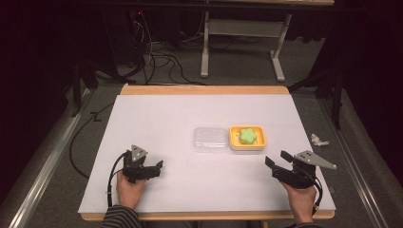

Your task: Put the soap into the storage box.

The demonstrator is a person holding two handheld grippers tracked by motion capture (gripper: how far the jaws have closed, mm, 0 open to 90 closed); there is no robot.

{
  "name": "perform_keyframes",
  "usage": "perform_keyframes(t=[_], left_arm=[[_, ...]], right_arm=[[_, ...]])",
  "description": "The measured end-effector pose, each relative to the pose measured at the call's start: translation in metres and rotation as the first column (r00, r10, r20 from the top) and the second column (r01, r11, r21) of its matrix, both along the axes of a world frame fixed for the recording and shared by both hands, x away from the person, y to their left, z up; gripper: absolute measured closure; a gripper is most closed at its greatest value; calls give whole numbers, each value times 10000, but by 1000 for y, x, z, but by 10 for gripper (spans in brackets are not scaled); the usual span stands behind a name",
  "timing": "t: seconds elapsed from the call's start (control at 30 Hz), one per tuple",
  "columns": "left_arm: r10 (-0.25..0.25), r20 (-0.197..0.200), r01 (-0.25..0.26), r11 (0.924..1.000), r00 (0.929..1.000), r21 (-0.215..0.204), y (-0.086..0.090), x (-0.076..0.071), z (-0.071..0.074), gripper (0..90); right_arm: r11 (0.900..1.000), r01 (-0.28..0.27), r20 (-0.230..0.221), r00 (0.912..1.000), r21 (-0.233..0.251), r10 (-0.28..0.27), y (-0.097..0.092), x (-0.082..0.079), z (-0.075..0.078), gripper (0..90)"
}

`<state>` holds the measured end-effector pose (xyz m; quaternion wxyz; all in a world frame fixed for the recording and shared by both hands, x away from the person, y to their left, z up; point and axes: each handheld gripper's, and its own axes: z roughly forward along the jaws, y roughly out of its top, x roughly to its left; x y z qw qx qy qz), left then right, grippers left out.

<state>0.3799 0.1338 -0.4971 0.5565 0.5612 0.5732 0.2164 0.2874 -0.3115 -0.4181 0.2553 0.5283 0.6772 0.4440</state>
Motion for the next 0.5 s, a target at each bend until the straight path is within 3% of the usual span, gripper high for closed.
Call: perform_keyframes(t=[0.5], left_arm=[[5,-11,-5,10000,10000,-7,0,0,0,121]], right_arm=[[9999,-162,-99,9998,28,162,8,1,-8,321]])
